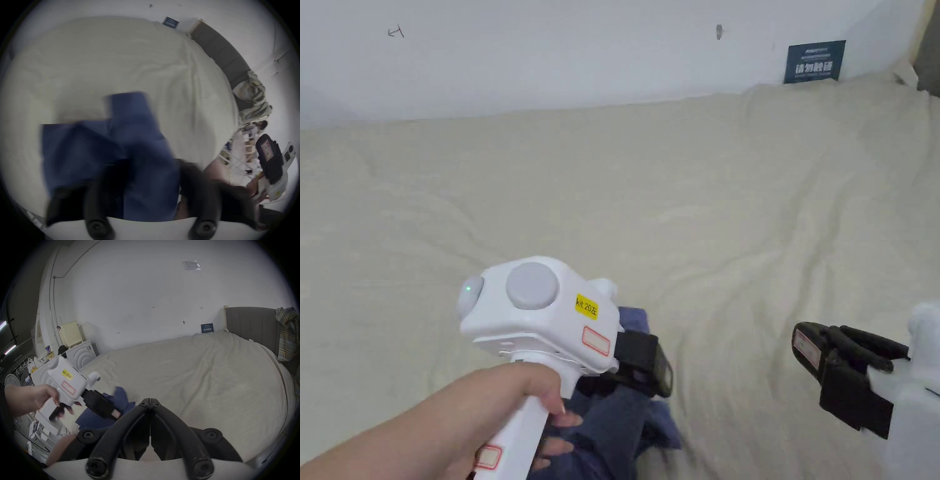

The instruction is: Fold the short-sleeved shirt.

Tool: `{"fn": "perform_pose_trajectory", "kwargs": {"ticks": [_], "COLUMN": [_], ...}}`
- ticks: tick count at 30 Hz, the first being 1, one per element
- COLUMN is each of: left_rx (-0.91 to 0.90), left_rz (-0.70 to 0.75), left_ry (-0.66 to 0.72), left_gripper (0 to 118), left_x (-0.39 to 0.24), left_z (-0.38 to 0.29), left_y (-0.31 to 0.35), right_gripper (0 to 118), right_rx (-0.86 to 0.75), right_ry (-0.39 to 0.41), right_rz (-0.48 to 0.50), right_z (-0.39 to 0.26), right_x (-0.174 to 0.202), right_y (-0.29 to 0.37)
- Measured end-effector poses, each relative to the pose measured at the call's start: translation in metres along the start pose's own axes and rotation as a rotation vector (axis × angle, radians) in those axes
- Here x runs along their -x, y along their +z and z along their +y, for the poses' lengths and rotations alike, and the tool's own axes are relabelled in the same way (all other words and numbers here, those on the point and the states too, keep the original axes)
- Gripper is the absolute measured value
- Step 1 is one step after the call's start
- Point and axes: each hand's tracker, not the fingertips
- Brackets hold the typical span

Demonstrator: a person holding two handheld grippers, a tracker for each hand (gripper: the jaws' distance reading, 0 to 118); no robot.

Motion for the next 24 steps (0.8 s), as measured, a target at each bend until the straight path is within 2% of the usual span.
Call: {"fn": "perform_pose_trajectory", "kwargs": {"ticks": [1,4,6,9,11,12,13,14,15,17,19,21,23,24], "left_rx": [0.021,-0.088,-0.127,-0.244,-0.250,-0.275,-0.282,-0.245,-0.231,-0.198,-0.154,-0.095,-0.054,-0.091], "left_rz": [-0.043,-0.104,-0.060,0.080,0.073,0.036,-0.013,-0.030,-0.048,-0.133,-0.152,-0.088,0.050,0.026], "left_ry": [0.044,0.129,0.124,0.103,0.090,0.068,0.043,0.051,0.047,0.019,0.020,0.025,0.051,0.060], "left_gripper": [118,118,118,118,117,107,84,46,4,3,3,3,2,2], "left_x": [0.000,0.009,0.019,0.038,0.044,0.047,0.046,0.046,0.043,0.034,0.022,0.015,0.012,0.012], "left_z": [0.000,-0.003,-0.006,-0.013,-0.022,-0.026,-0.029,-0.030,-0.032,-0.036,-0.035,-0.035,-0.035,-0.036], "left_y": [-0.003,0.020,0.043,0.072,0.076,0.075,0.069,0.060,0.049,0.026,-0.004,-0.035,-0.061,-0.064], "right_gripper": [0,0,0,0,0,0,0,0,0,0,0,0,0,0], "right_rx": [-0.003,-0.009,-0.009,0.001,0.007,0.010,0.015,0.020,0.023,0.029,0.032,0.038,0.043,0.044], "right_ry": [-0.005,-0.018,-0.027,-0.037,-0.040,-0.040,-0.040,-0.039,-0.038,-0.032,-0.029,-0.034,-0.039,-0.038], "right_rz": [-0.005,-0.014,-0.019,-0.020,-0.018,-0.018,-0.017,-0.014,-0.013,-0.013,-0.014,-0.014,-0.016,-0.017], "right_z": [0.001,0.002,0.003,0.002,0.000,0.000,-0.001,-0.002,-0.002,-0.003,-0.004,-0.004,-0.002,-0.001], "right_x": [-0.003,-0.008,-0.011,-0.014,-0.014,-0.014,-0.013,-0.012,-0.012,-0.010,-0.010,-0.010,-0.009,-0.009], "right_y": [0.001,0.003,0.003,-0.001,-0.004,-0.005,-0.006,-0.007,-0.007,-0.008,-0.008,-0.009,-0.009,-0.008]}}
